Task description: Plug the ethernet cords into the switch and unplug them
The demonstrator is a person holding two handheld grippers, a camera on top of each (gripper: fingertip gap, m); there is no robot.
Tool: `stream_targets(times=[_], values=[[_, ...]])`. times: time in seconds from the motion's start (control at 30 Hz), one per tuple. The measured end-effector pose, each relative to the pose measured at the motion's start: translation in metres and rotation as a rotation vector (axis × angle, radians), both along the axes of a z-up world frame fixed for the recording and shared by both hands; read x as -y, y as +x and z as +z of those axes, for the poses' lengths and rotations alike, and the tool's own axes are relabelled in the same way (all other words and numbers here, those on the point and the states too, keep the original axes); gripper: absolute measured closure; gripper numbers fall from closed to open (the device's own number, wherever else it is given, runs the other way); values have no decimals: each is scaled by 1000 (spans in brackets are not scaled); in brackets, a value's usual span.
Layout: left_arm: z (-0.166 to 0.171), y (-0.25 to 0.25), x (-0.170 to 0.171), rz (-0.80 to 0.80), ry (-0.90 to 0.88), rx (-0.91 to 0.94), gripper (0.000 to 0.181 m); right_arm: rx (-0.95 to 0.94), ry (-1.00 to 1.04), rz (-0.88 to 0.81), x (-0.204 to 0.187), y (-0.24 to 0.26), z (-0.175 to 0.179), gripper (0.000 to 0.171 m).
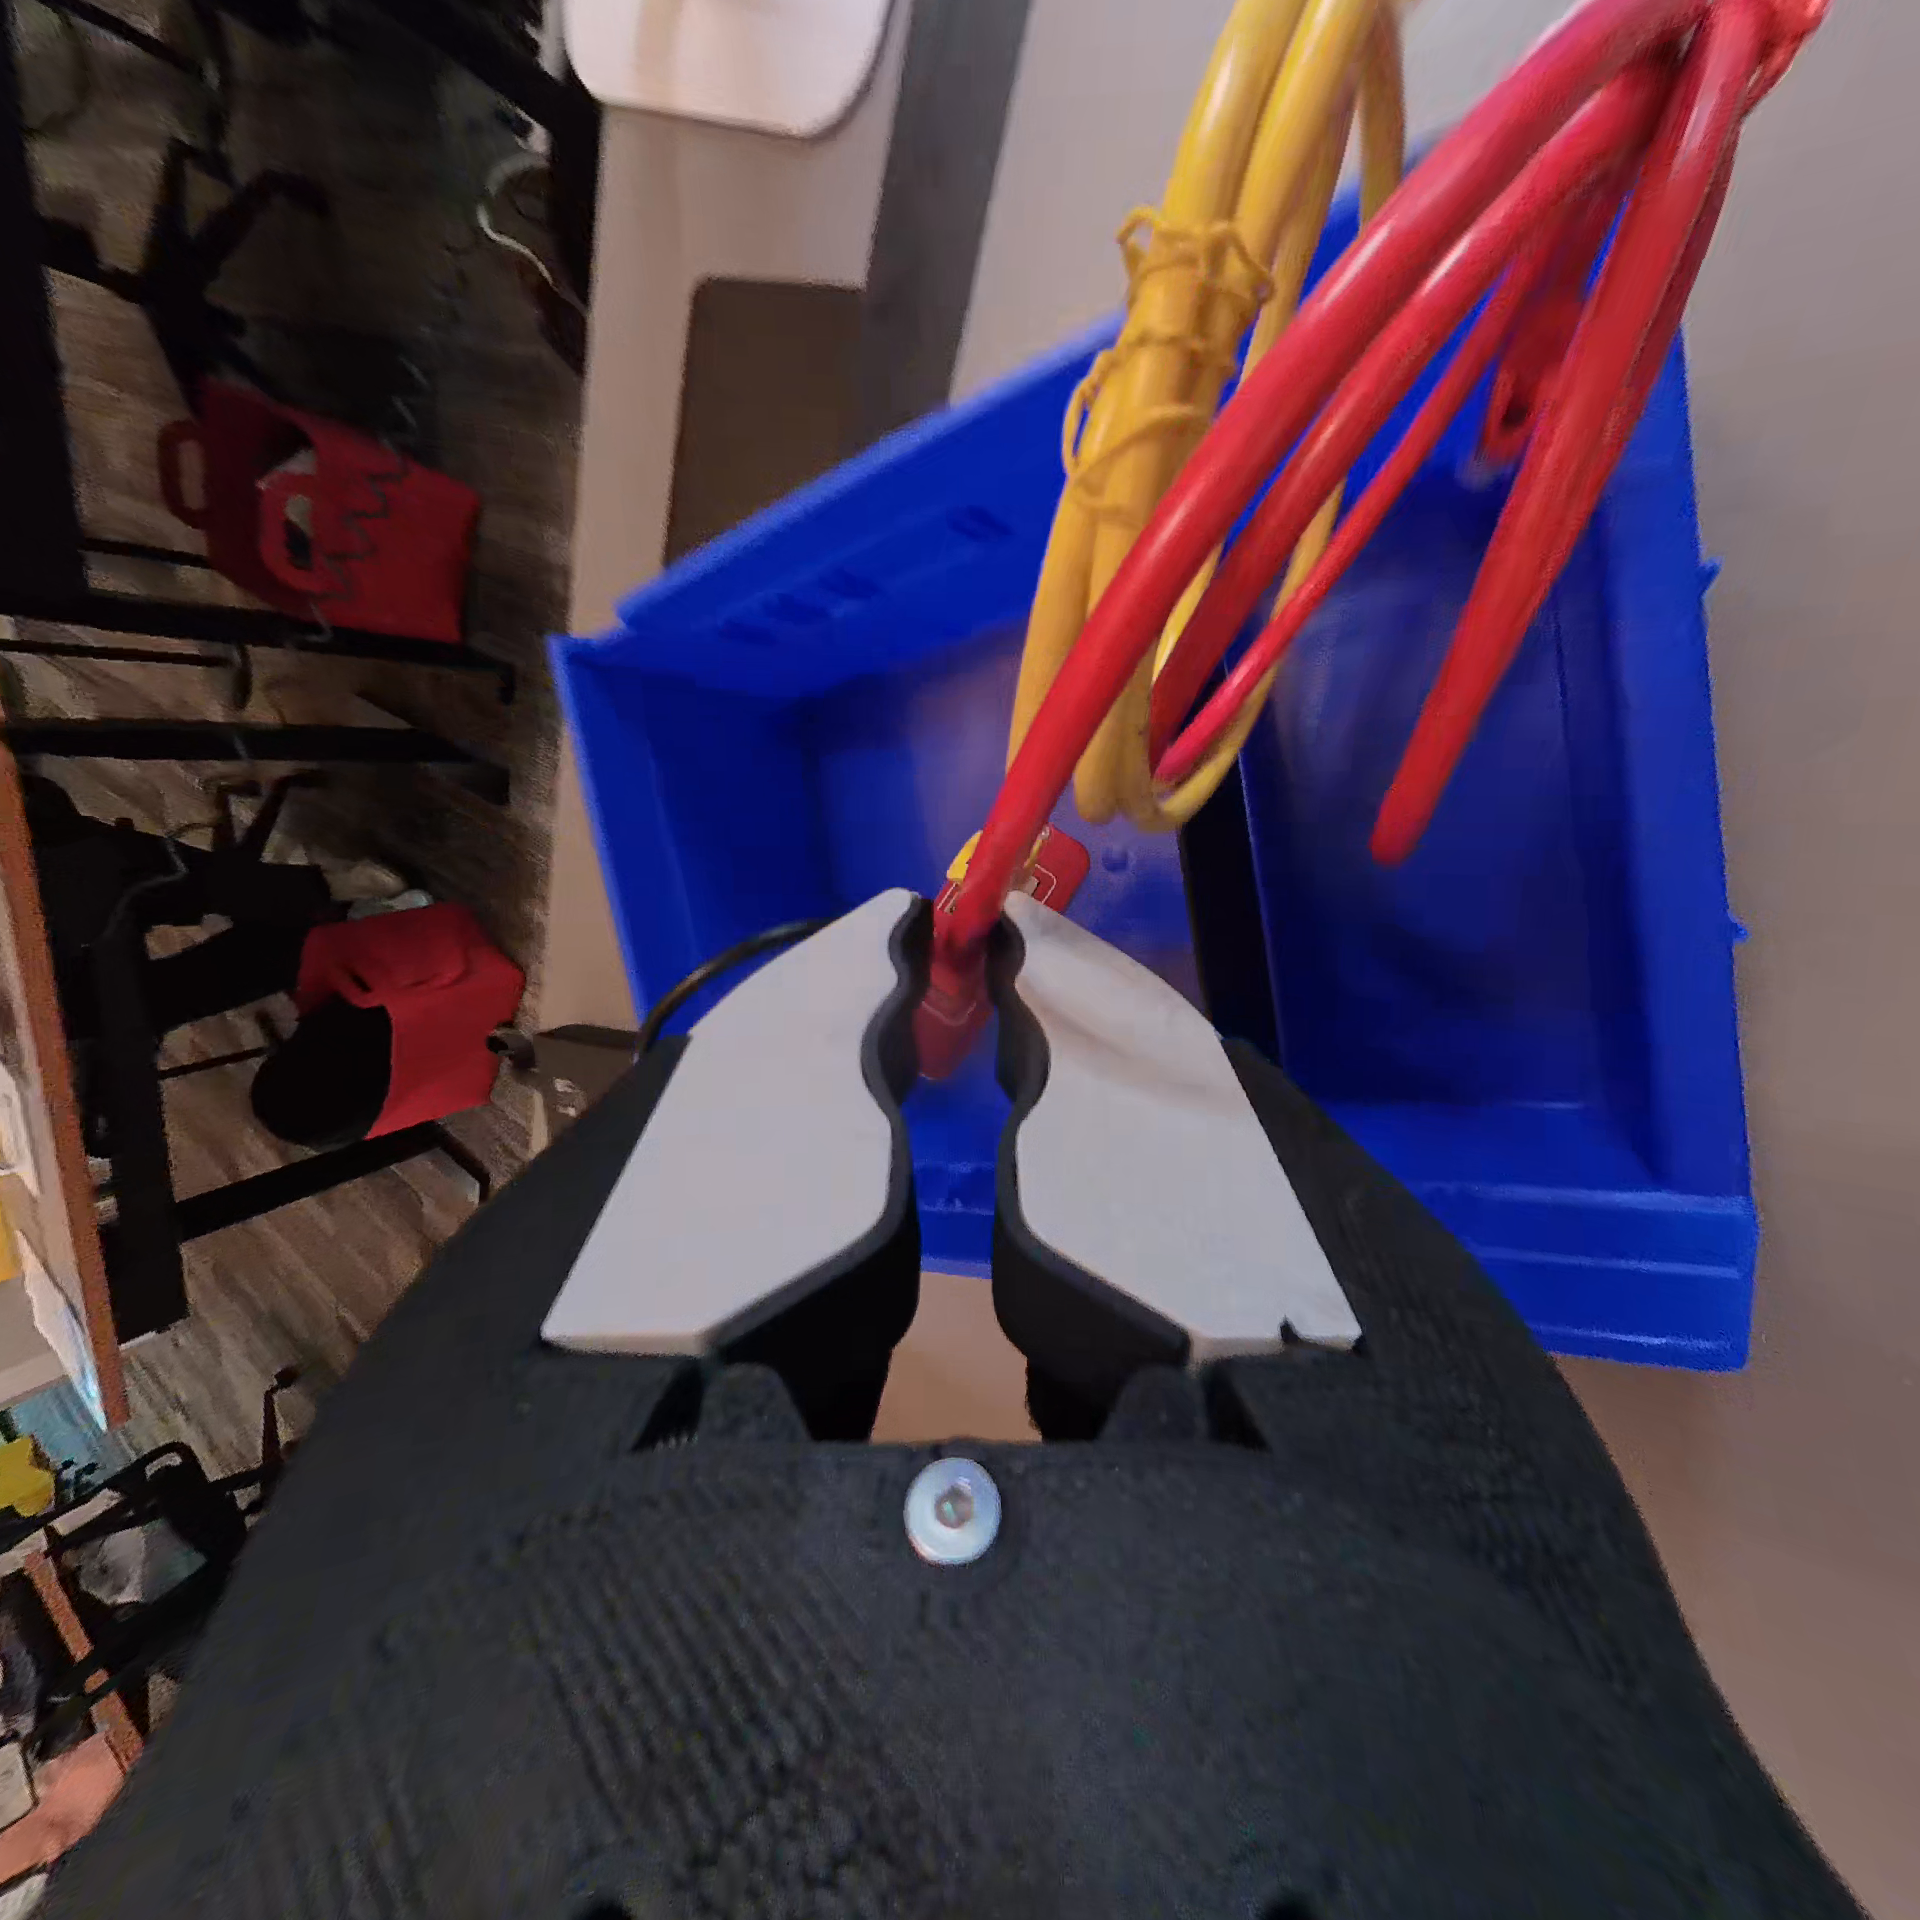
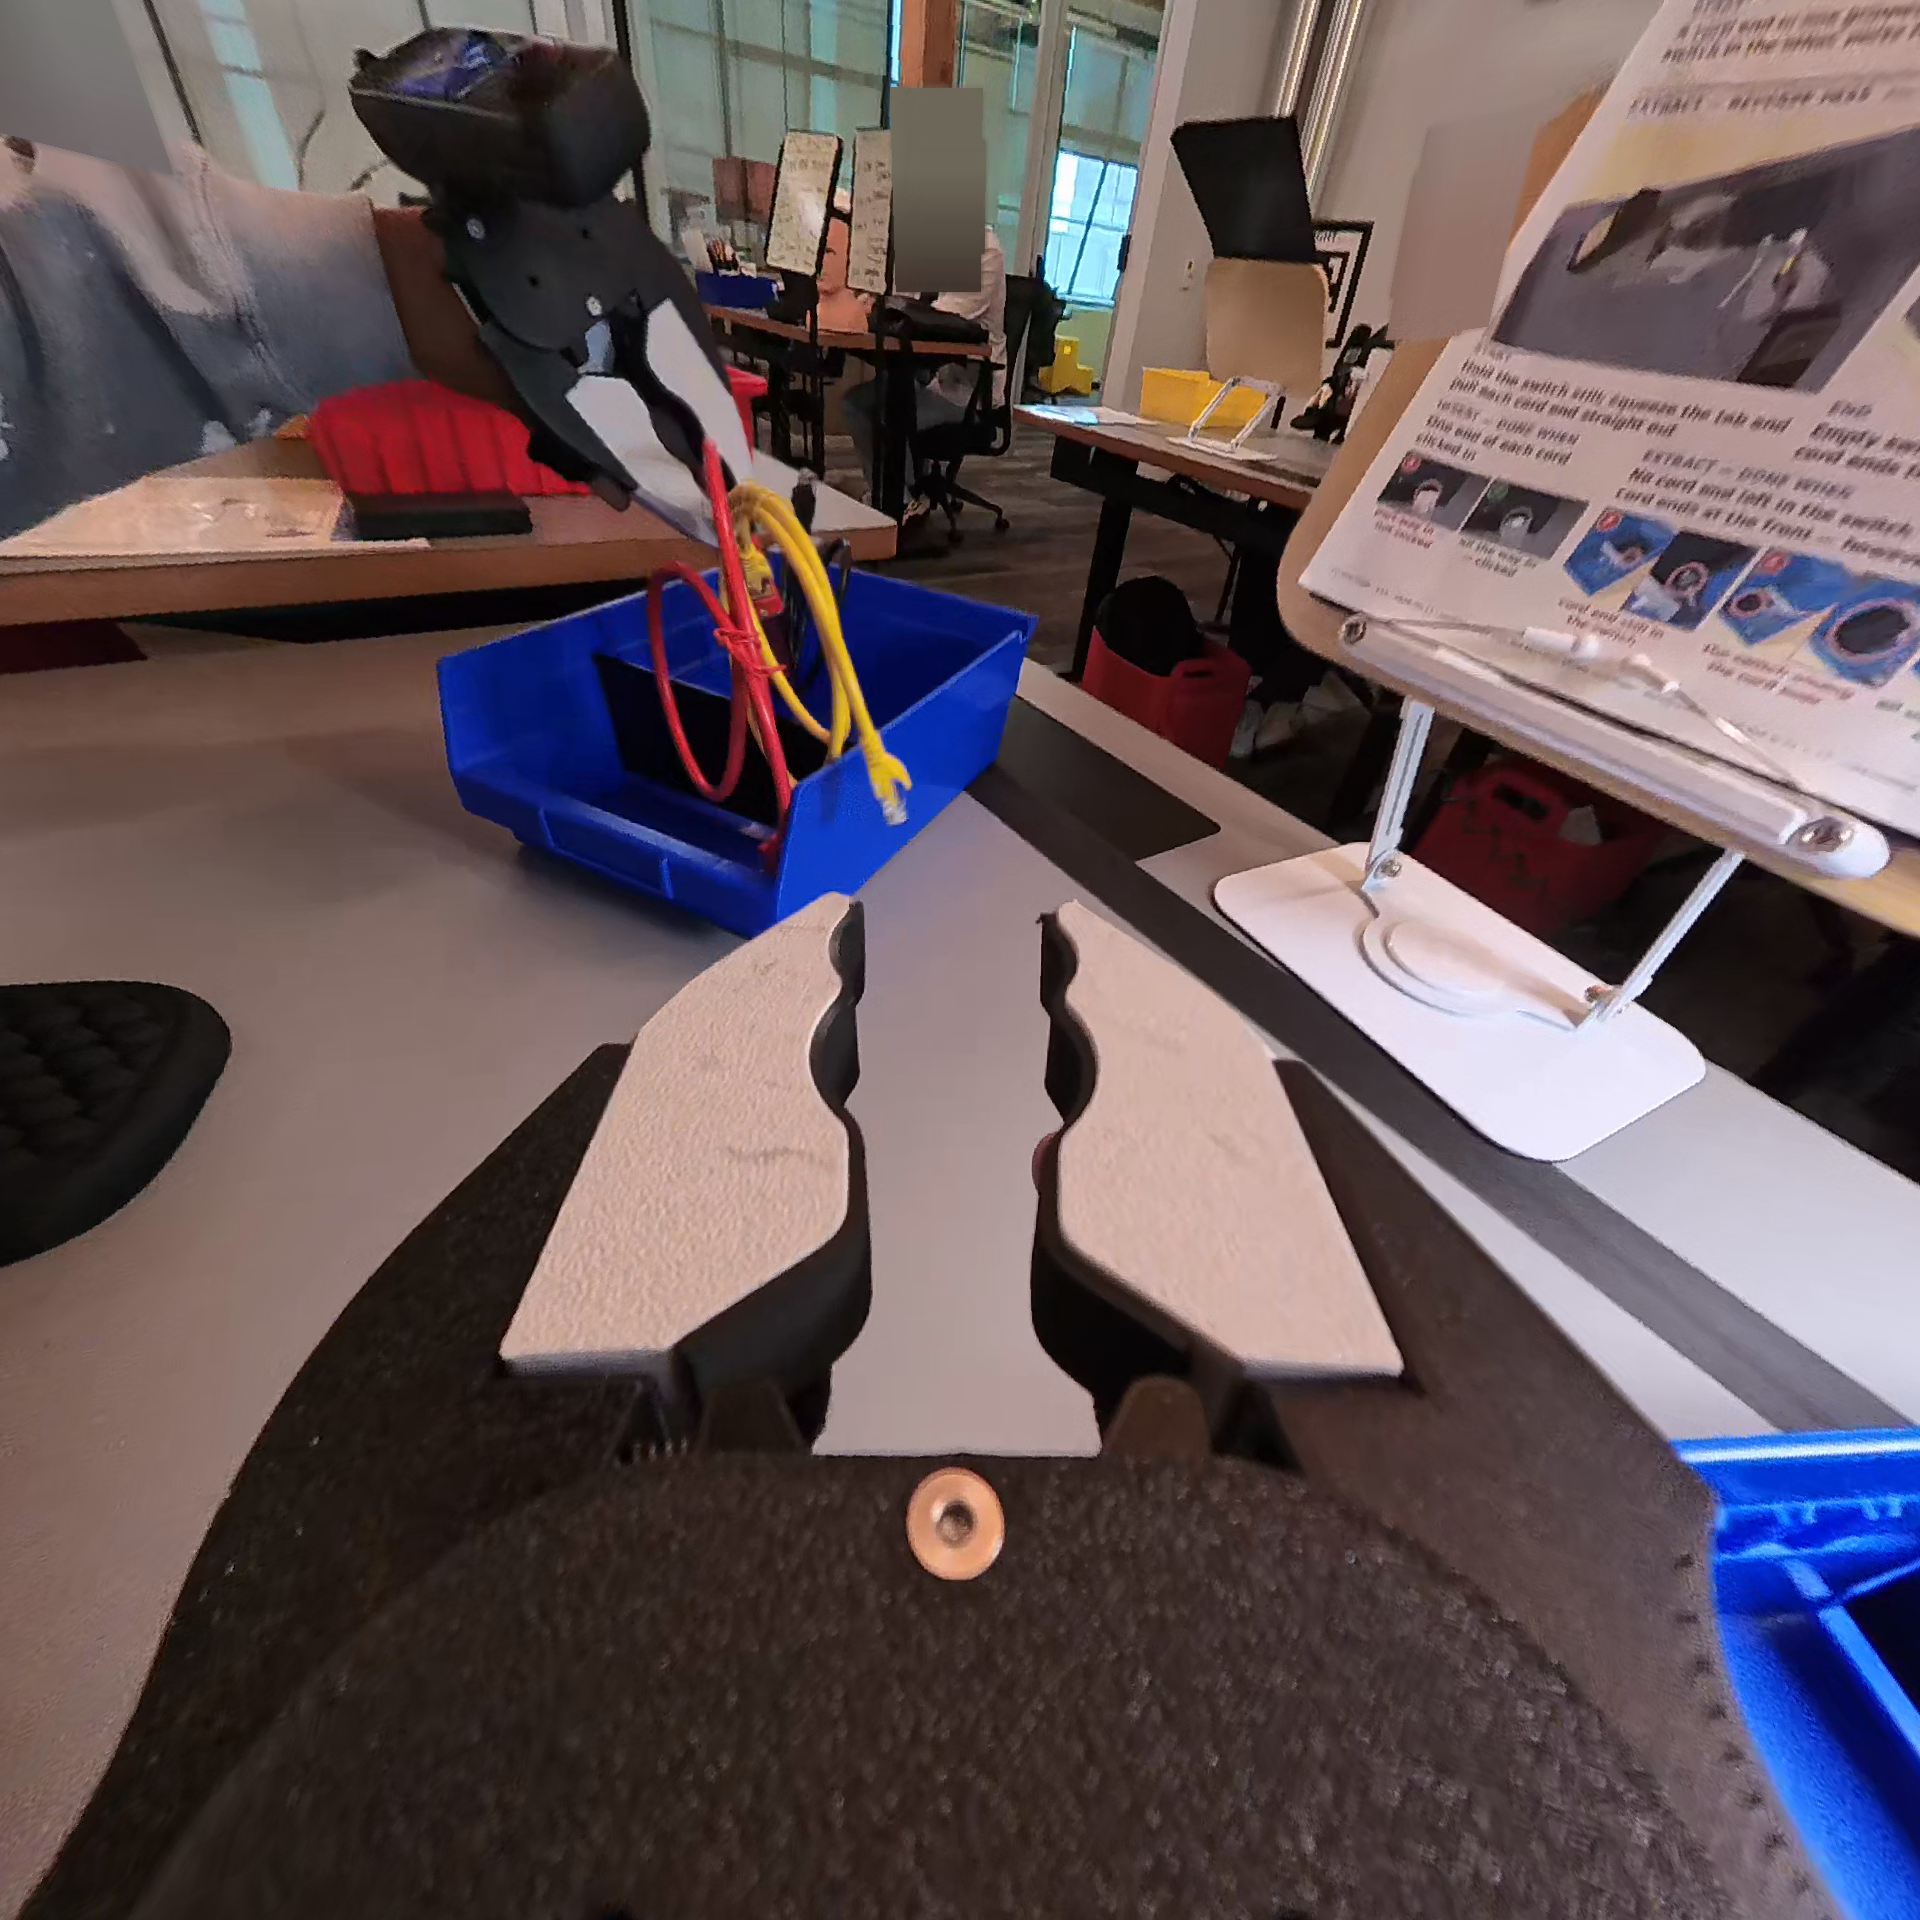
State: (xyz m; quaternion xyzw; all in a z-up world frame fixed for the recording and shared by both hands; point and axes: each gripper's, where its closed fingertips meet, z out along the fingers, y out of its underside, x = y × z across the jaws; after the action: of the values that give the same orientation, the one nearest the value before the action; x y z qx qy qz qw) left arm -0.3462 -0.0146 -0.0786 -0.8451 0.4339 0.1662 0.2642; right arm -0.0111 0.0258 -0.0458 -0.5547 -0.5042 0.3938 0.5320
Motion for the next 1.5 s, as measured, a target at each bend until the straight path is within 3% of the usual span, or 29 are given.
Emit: stream_targets(times=[0.13,0.37,0.5,0.6,0.7,0.83,0.9,0.93,1.03,1.1,1.2,1.3,1.5], values=[[48,20,-12,-11,117,23,170,-47,47,-16,-2,5,30,140],[168,84,-28,-61,444,141,171,-186,94,-79,-20,16,99,139],[228,139,-26,-126,600,304,171,-254,4,-42,-23,26,105,139],[249,189,-22,-206,637,464,172,-273,-43,51,-11,23,97,138],[249,240,-21,-297,625,594,172,-347,-109,174,10,10,95,137],[234,304,-15,-408,583,834,172,-500,-222,302,32,-3,99,109],[224,329,-10,-454,579,985,172,-630,-298,386,40,5,113,110],[220,338,-7,-476,580,1066,172,-646,-311,412,43,9,116,119],[203,350,-2,-484,624,1245,171,-544,-245,413,44,13,109,145],[193,347,-2,-471,664,1320,171,-449,-167,418,44,17,101,146],[175,340,-3,-457,563,1429,172,-319,-100,401,40,22,92,146],[150,335,-3,-462,417,1413,170,-234,-94,401,36,31,89,145],[107,351,3,-538,181,1346,142,-165,-115,417,42,38,90,145]])
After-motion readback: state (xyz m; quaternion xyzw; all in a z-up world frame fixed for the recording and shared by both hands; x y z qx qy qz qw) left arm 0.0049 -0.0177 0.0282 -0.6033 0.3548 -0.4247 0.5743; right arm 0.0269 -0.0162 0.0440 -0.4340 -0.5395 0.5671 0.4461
